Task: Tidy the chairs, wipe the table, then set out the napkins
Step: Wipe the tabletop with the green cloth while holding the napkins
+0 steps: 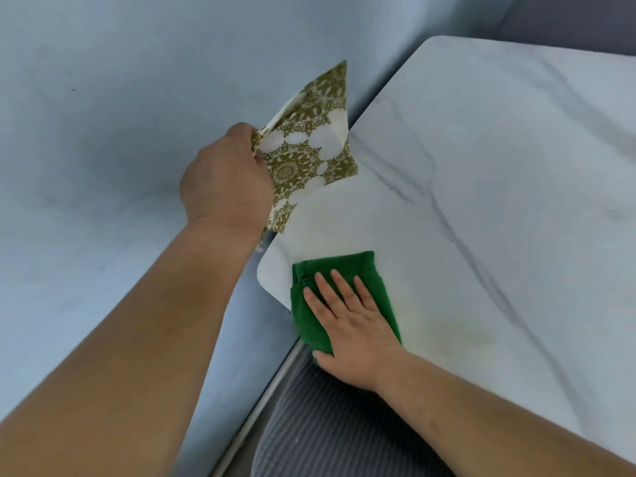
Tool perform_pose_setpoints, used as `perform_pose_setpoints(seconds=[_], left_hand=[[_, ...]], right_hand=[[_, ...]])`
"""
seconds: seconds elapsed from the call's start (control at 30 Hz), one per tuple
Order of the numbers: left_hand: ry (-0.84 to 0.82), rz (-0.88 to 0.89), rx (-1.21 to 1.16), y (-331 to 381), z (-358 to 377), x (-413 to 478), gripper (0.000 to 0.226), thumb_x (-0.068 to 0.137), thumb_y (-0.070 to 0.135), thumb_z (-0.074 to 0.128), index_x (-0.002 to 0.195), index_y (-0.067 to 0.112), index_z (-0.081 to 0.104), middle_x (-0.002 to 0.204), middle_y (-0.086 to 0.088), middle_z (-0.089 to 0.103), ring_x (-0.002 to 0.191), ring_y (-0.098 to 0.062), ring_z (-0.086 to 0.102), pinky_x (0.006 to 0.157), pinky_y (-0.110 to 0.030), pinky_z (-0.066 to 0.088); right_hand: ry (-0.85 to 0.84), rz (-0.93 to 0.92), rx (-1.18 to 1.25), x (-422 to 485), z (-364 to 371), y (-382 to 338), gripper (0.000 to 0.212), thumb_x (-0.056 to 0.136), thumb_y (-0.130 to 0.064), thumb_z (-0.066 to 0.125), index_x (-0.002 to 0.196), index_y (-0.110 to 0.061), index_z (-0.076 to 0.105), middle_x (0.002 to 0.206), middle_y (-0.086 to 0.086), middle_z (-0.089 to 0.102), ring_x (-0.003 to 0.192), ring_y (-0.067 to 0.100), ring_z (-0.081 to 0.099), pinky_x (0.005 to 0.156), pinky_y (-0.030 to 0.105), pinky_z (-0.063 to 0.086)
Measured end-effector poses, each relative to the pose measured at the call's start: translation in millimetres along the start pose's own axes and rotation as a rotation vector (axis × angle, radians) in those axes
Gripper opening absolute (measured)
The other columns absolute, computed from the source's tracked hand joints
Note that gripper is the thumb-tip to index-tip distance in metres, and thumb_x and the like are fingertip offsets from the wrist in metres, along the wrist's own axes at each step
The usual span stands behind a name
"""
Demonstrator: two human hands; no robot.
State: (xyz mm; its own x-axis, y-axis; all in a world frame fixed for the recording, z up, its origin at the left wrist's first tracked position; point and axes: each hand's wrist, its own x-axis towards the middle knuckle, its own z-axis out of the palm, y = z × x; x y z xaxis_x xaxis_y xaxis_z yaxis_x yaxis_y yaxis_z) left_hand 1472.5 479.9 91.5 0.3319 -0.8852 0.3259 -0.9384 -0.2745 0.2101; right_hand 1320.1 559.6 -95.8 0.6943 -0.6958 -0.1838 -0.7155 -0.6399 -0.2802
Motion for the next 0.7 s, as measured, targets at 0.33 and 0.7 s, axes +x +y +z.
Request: perform_pose_setpoints(seconds=[0.33,0.7], left_hand=[[-0.170,-0.231,-0.557,13,31,-20,0.010,0.088,0.020,0.053,0.092,0.020,0.063,0.078,0.005,0.061,0.075,-0.018,0.058,0.066,-0.033,0.047],[-0.080,-0.328,-0.656,28,56,-9,0.011,0.086,0.021,0.055,0.095,0.020,0.062,0.086,0.007,0.062,0.079,-0.014,0.060,0.069,-0.027,0.048]], right_hand=[[0.128,0.442,-0.081,-136,-1,107,0.081,0.089,-0.075,0.011,0.154,-0.027,0.014,0.162,0.001,0.015,0.149,0.022,0.003,0.118,0.045,0.004],[0.140,0.242,0.014,-72,-2,43,0.067,0.095,-0.064,0.022,0.153,-0.032,0.017,0.162,-0.003,0.013,0.149,0.022,0.002,0.117,0.043,-0.001]])
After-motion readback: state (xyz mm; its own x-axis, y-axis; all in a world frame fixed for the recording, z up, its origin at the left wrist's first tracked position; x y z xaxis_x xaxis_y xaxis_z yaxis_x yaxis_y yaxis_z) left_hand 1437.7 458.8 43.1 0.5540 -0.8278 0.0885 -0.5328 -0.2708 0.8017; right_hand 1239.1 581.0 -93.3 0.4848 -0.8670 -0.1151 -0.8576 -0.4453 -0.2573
